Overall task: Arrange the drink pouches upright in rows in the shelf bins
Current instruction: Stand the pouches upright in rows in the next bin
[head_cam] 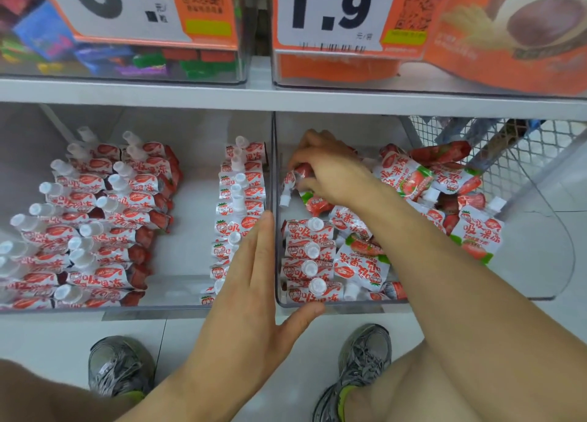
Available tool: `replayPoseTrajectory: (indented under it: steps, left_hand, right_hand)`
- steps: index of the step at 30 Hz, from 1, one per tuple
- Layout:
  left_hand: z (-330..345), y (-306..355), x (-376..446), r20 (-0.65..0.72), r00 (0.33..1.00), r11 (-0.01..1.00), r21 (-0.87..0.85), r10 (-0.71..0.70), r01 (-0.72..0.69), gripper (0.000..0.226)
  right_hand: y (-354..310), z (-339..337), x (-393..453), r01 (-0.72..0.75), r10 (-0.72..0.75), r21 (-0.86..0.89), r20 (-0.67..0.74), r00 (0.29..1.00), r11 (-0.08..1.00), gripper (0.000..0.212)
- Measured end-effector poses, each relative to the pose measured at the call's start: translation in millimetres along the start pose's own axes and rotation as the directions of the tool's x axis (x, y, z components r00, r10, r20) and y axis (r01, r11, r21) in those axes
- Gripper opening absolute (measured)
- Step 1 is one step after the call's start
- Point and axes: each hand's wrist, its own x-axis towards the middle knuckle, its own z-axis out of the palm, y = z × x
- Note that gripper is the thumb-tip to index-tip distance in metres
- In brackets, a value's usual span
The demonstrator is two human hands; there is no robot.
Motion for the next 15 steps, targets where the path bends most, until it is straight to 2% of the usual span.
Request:
replayPoseTrajectory:
  steps: [2,5,7,8,10,12,15]
  left_hand:
    - [-0.3,-0.3,-0.5,0.003,1.000,1.000,-0.001,0.015,-0.015,0.106]
    - [-0.1,-1.9,-0.4,0.018,1.000,1.000,-0.004,0.019,-0.018,0.104]
    - [0.9,-2.6,-0.2,0.016,1.000,1.000,-0.006,0.016,-0.016,0.103]
    - [1.3,-2.6,0.0,0.017,1.000,1.000,-0.001,0.019,-0.019,0.102]
    - [1.6,-2.2,0.5,0.014,1.000,1.000,-0.001,0.020,-0.020,0.103]
    - [2.2,-1.3,1.2,0.004,1.000,1.000,-0.003,0.016,-0.016,0.104]
    - [2.7,0.1,2.3,-0.001,1.000,1.000,0.021,0.007,-0.007,0.107]
  right_hand:
    - [3.2,-2.9,-2.7,-0.003,0.005,0.037,-0.068,0.998,0.999,0.025]
    - [9.0,-17.5,-12.0,-0.120,0.170,0.225,-0.216,0.961,0.967,0.027]
    - [7.6,-29.4,-27.0,-0.160,0.255,0.372,-0.222,0.941,0.914,0.028]
    - [6.0,-33.8,-35.4,-0.176,0.257,0.405,-0.154,0.954,0.897,0.029]
    - [1.9,-34.9,-50.0,-0.215,0.184,0.438,0.111,0.977,0.873,0.045]
    - [-3.6,-30.3,-58.0,-0.207,0.091,0.342,0.325,0.941,0.916,0.048]
    - [-9.6,-32.6,-53.5,-0.136,0.057,0.179,0.388,0.920,0.974,0.035]
